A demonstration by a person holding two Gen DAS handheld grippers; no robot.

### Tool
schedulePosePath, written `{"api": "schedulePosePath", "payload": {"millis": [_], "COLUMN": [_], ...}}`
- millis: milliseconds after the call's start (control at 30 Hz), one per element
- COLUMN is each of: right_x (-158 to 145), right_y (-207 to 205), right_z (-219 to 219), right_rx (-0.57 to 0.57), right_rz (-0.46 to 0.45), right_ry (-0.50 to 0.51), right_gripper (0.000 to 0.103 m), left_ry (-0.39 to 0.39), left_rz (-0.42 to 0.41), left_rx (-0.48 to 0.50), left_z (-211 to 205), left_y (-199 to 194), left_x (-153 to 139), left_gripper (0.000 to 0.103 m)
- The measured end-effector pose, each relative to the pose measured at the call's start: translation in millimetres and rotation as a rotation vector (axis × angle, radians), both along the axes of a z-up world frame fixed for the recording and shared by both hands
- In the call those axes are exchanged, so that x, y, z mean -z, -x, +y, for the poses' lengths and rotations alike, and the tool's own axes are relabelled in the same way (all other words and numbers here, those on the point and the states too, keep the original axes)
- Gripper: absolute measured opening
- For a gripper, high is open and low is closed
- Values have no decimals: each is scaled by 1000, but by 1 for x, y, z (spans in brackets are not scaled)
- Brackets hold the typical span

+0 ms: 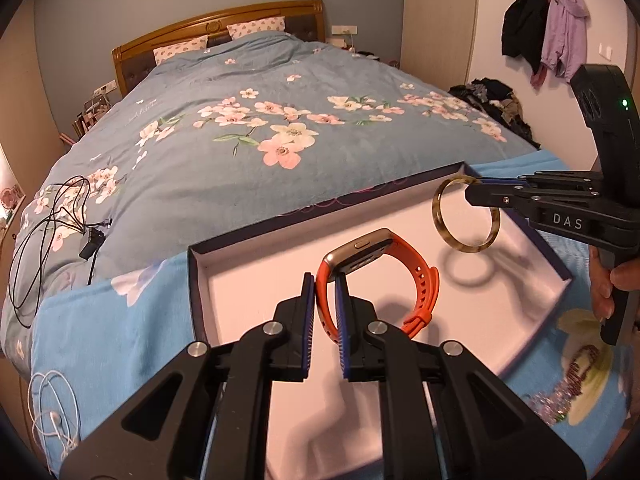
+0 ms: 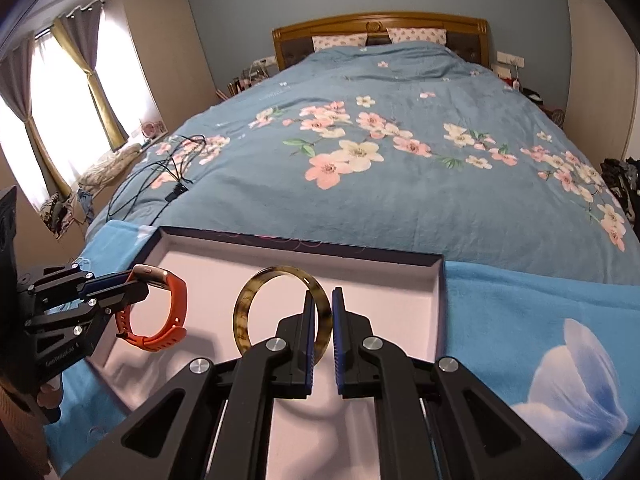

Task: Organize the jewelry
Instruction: 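Carry the watch band and bangle into the box lid and open both tools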

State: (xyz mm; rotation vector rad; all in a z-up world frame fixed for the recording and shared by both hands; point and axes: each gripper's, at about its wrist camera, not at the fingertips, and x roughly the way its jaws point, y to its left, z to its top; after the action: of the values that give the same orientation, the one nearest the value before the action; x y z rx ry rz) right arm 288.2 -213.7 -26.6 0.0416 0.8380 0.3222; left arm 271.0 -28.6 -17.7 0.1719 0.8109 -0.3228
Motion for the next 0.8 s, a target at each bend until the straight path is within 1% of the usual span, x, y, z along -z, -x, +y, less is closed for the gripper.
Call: {"api": "schedulePosePath", "payload": {"millis": [133, 200, 367, 667, 800], "right_x": [8, 12, 16, 24, 26], "right_y": [-13, -19, -30, -49, -50], "right_z": [4, 8, 13, 15, 14], "right_rx": [5, 12, 24, 55, 63], "right_rz": [37, 47, 75, 117, 123], "right_ry": [8, 30, 60, 66, 61], "right_gripper": [6, 6, 6, 7, 8], "left_ry": [-16, -17, -39, -75, -56], "left_rz": [24, 42, 61, 107, 150], "left_rx": [-11, -17, -21, -37, -40], "left_z": [0, 0, -2, -6, -5], "left_y": [-20, -29, -41, -68, -81], "left_x": [11, 16, 28, 34, 39], "left_gripper": [10, 10, 10, 11, 10]}}
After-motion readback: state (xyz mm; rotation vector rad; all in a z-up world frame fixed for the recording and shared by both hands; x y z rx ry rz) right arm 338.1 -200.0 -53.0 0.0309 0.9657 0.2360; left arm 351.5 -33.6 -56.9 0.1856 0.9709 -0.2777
